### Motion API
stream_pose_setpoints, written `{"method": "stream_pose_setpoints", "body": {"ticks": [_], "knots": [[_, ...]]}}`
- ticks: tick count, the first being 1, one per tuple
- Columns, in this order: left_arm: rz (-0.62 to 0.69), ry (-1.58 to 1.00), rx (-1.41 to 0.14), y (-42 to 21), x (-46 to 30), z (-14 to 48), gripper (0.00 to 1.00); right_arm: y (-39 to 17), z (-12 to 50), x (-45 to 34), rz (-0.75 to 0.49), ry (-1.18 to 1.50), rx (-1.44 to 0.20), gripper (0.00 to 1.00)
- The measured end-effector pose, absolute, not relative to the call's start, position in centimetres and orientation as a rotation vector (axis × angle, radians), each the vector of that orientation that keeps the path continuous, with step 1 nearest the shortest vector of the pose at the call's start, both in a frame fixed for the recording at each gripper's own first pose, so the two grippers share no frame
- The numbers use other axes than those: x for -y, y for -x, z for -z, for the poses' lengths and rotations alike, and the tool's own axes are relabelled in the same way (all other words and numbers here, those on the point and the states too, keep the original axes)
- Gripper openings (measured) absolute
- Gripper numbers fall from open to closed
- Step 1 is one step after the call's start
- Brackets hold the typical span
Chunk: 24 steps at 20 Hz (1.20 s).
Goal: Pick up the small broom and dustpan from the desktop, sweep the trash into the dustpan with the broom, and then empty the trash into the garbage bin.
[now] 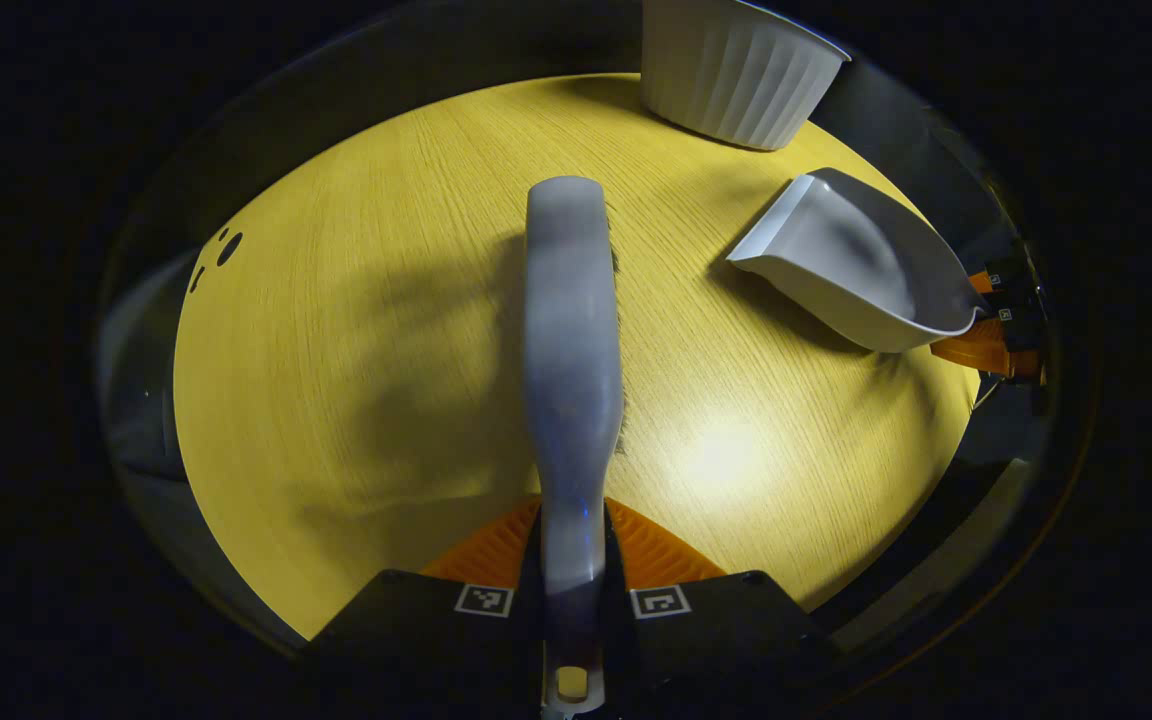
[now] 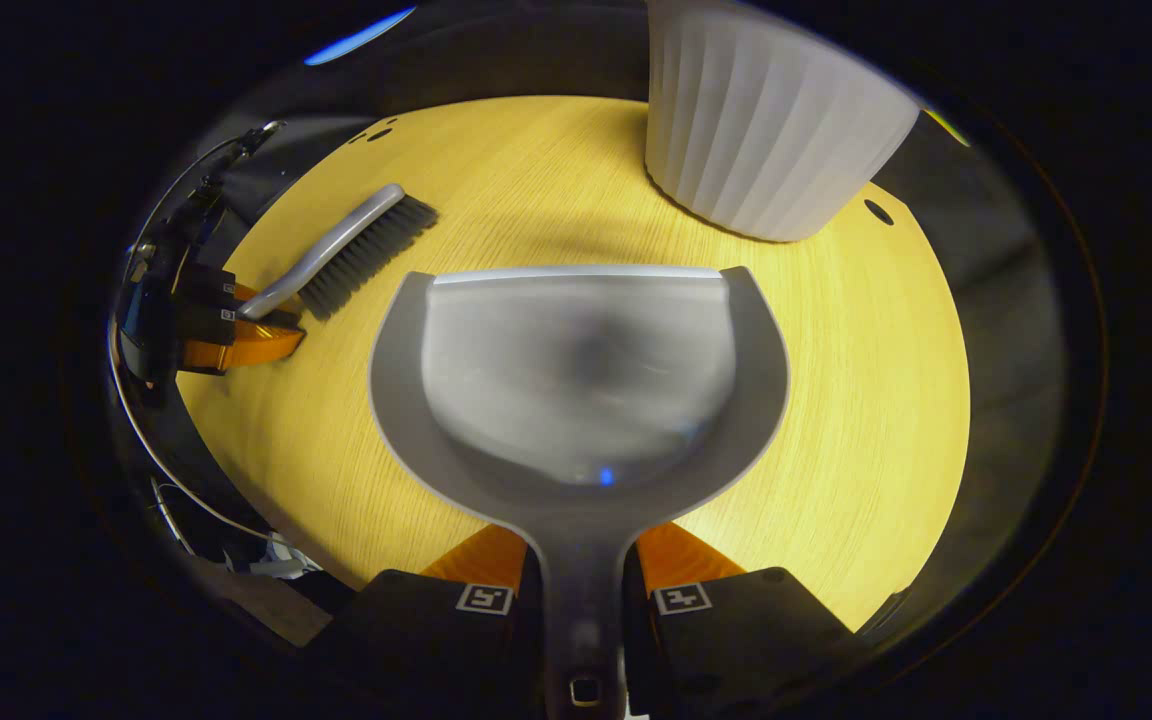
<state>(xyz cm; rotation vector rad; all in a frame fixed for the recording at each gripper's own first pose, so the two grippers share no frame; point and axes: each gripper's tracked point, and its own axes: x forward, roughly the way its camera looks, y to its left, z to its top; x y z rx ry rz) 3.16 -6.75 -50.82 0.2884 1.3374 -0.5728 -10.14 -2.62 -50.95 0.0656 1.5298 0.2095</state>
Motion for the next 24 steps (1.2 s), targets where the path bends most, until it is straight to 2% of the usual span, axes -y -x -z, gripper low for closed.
{"method": "stream_pose_setpoints", "body": {"ticks": [5,9,11,12,13,14,15,16,17,19,21,22,24], "knots": [[0.569,-0.302,-1.350,-3.1,6.7,51.0,0.29,10.7,51.9,2.6,-0.198,-0.058,-1.542,0.36],[0.564,-0.303,-1.356,-3.0,6.7,51.1,0.30,13.0,53.1,2.5,-0.192,-0.042,-1.622,0.38],[0.562,-0.302,-1.354,-3.0,6.7,51.0,0.30,12.6,52.7,2.2,-0.195,-0.051,-1.593,0.39],[0.559,-0.301,-1.351,-3.1,6.7,51.0,0.30,12.9,52.9,2.0,-0.203,-0.062,-1.595,0.34],[0.554,-0.302,-1.354,-3.1,6.5,51.2,0.31,13.0,53.0,1.8,-0.204,-0.069,-1.598,0.40],[0.547,-0.308,-1.349,-3.2,6.3,51.1,0.32,13.0,52.7,1.8,-0.205,-0.081,-1.593,0.37],[0.532,-0.315,-1.349,-3.4,6.1,51.3,0.35,13.0,52.8,1.6,-0.201,-0.089,-1.594,0.41],[0.520,-0.319,-1.340,-3.7,5.8,51.2,0.40,12.9,52.8,1.6,-0.197,-0.094,-1.595,0.51],[0.511,-0.314,-1.342,-3.7,5.5,51.2,0.55,12.8,52.7,1.6,-0.195,-0.096,-1.595,0.53],[0.491,-0.284,-1.342,-3.8,5.0,51.3,0.75,12.8,52.6,1.5,-0.202,-0.110,-1.593,0.56],[0.471,-0.262,-1.342,-3.9,4.7,51.2,0.81,12.8,52.4,0.5,-0.214,-0.147,-1.590,0.67],[0.458,-0.263,-1.341,-3.9,4.6,51.1,0.81,12.7,52.5,0.7,-0.199,-0.136,-1.588,0.76],[0.457,-0.270,-1.346,-3.5,4.7,51.1,0.86,13.1,52.7,1.4,-0.191,-0.075,-1.591,1.00]]}}
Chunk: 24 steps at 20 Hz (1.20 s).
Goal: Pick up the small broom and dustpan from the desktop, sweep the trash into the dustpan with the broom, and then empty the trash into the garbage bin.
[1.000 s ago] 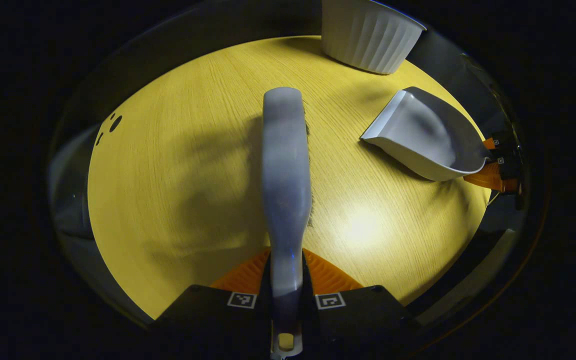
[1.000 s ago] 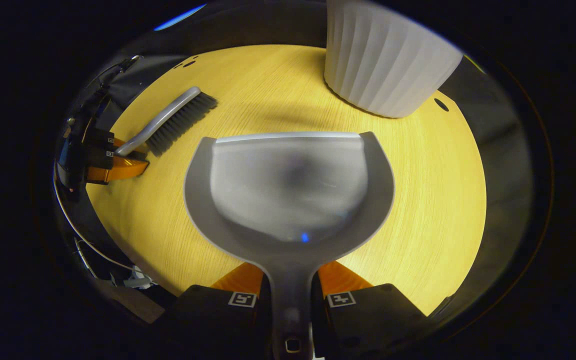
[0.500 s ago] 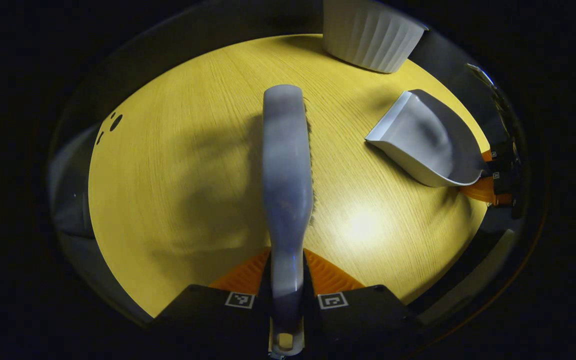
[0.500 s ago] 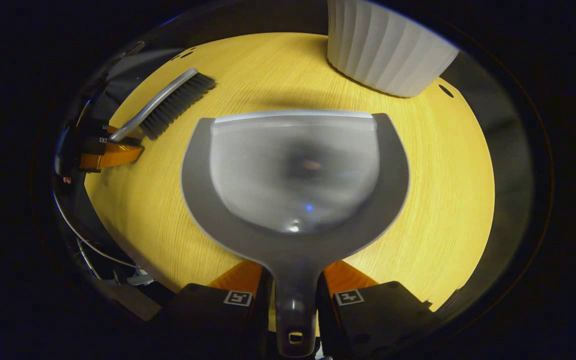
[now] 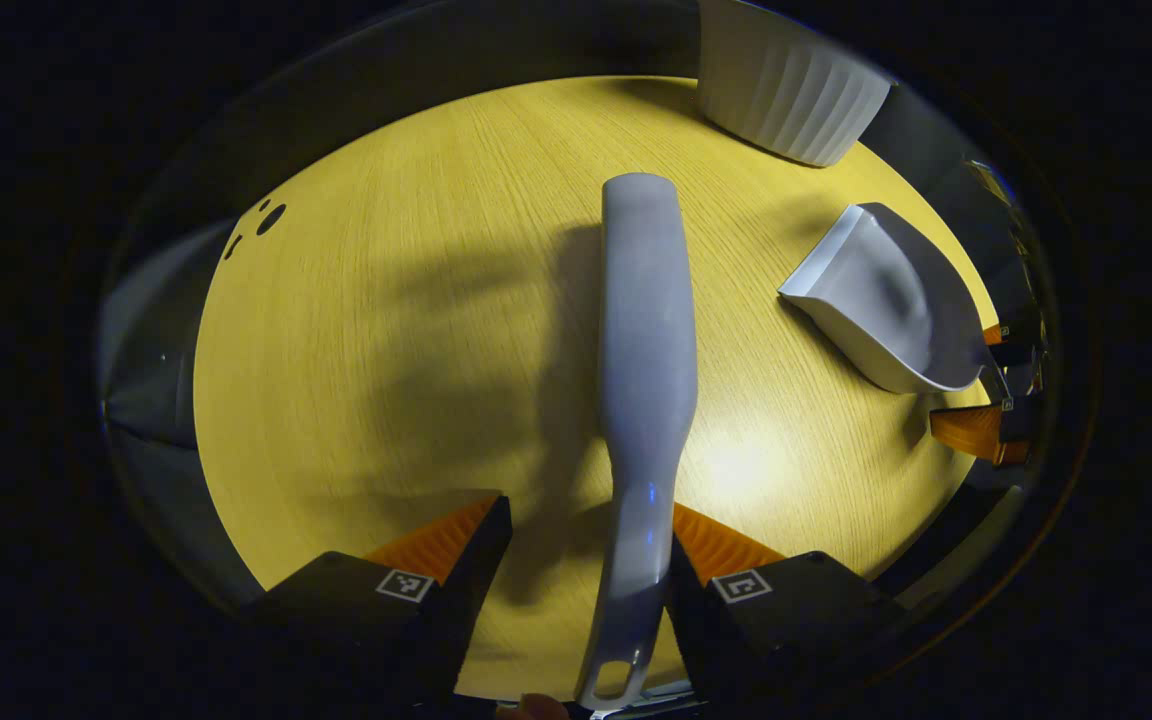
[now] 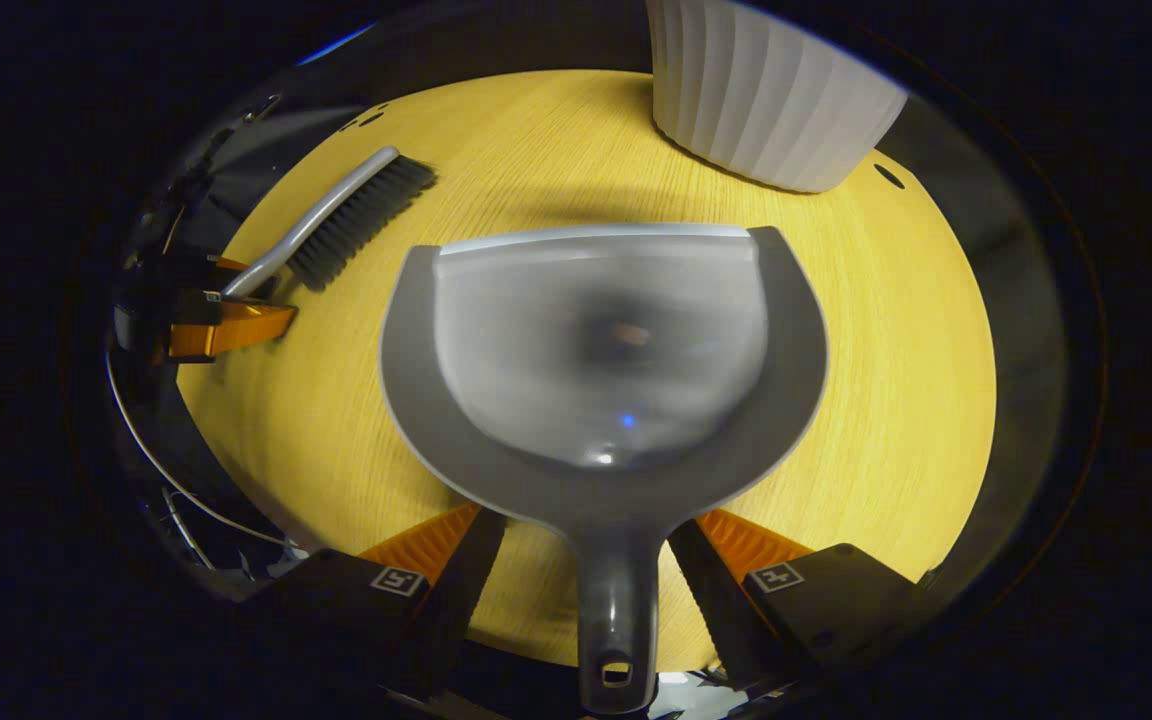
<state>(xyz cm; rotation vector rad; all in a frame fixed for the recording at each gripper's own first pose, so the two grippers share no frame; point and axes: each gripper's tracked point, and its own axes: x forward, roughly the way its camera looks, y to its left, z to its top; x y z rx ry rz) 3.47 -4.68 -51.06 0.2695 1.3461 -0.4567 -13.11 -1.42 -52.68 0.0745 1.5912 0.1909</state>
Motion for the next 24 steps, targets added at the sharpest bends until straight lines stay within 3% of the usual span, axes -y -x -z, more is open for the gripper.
{"method": "stream_pose_setpoints", "body": {"ticks": [6,11,20,24], "knots": [[0.424,-0.328,-1.245,-4.1,4.2,49.0,0.90,12.7,50.4,2.2,-0.175,-0.060,-1.523,0.99],[0.401,-0.274,-1.064,-6.0,5.1,43.1,0.89,7.9,44.2,4.1,-0.103,-0.114,-1.314,0.99],[0.384,-0.063,-0.457,-12.7,9.9,22.7,0.89,-4.3,27.8,9.7,0.062,-0.106,-0.776,0.98],[0.382,0.015,-0.255,-13.4,11.4,14.1,0.89,-7.3,20.8,11.2,0.108,-0.074,-0.584,0.98]]}}
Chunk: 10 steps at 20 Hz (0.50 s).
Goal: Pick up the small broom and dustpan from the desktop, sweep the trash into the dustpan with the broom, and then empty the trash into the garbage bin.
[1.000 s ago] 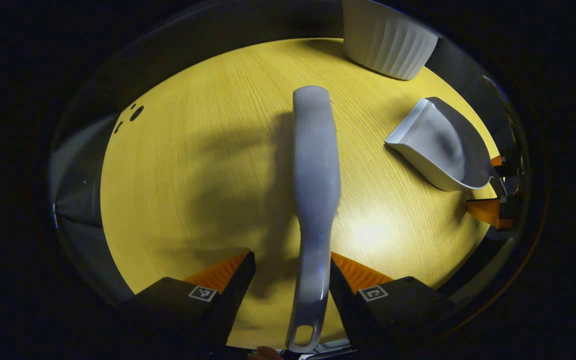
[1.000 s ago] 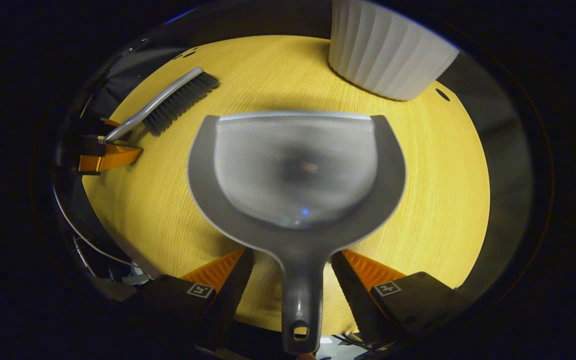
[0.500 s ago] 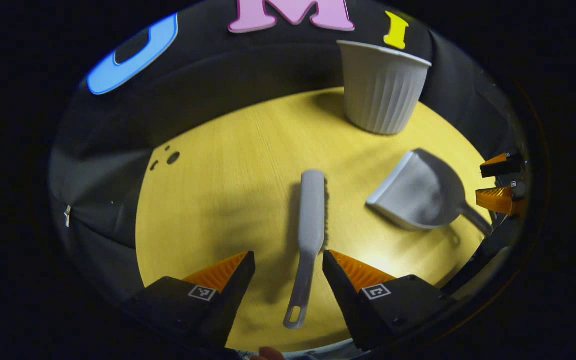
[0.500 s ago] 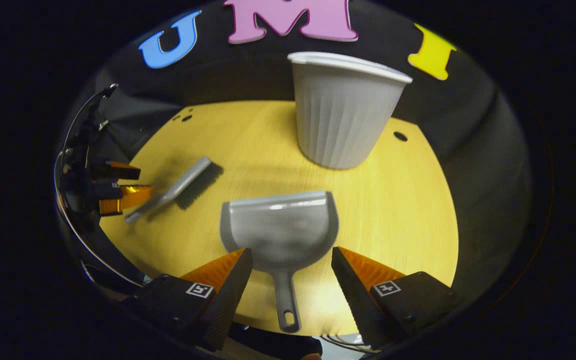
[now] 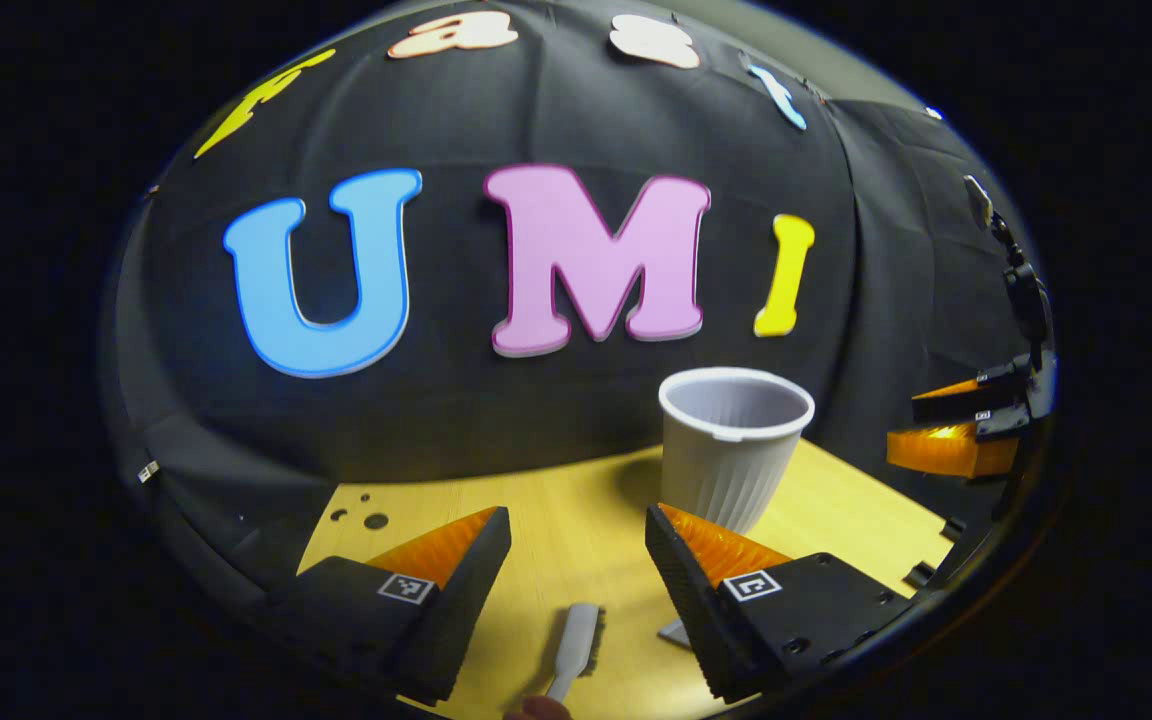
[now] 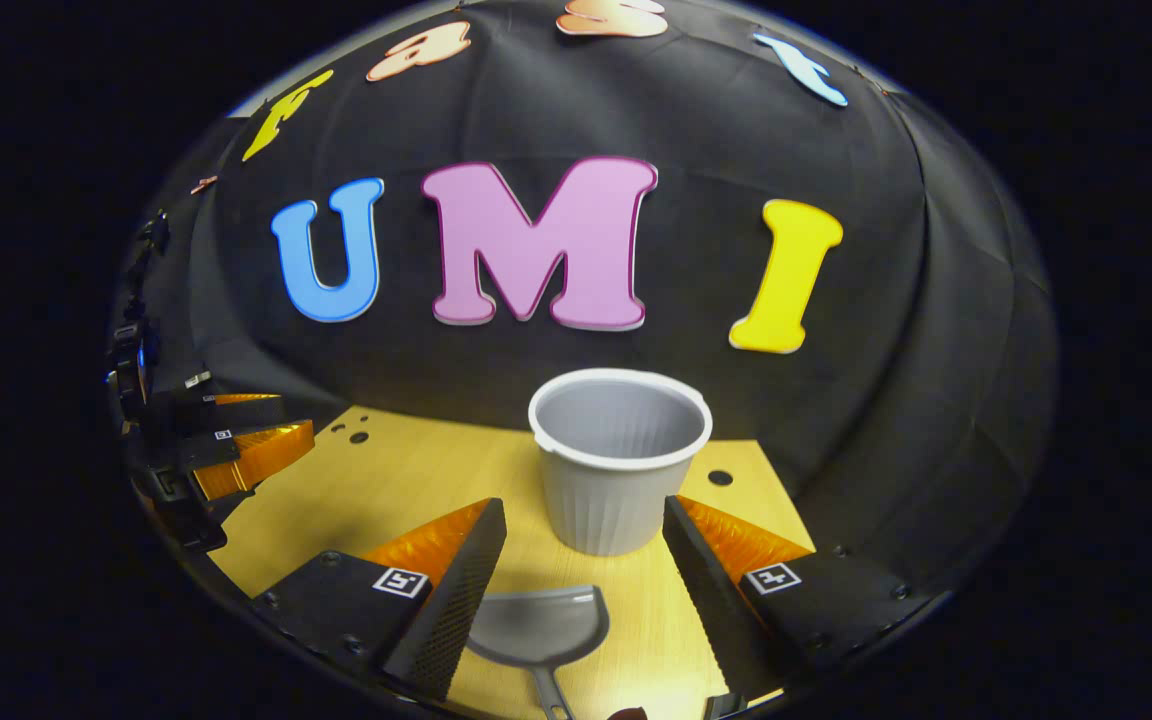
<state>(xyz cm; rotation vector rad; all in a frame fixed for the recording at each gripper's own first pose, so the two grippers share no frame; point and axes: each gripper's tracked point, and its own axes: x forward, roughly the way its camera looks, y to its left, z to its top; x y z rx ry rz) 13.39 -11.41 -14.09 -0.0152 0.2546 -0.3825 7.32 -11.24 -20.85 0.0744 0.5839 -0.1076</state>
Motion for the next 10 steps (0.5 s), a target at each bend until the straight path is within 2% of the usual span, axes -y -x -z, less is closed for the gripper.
{"method": "stream_pose_setpoints", "body": {"ticks": [5,10], "knots": [[0.409,0.065,-0.121,-12.9,12.1,9.8,0.89,-8.4,16.4,11.5,0.149,-0.010,-0.435,0.98],[0.449,0.095,-0.149,-12.6,12.8,9.8,0.89,-8.7,14.8,11.7,0.193,-0.029,-0.400,0.98]]}}
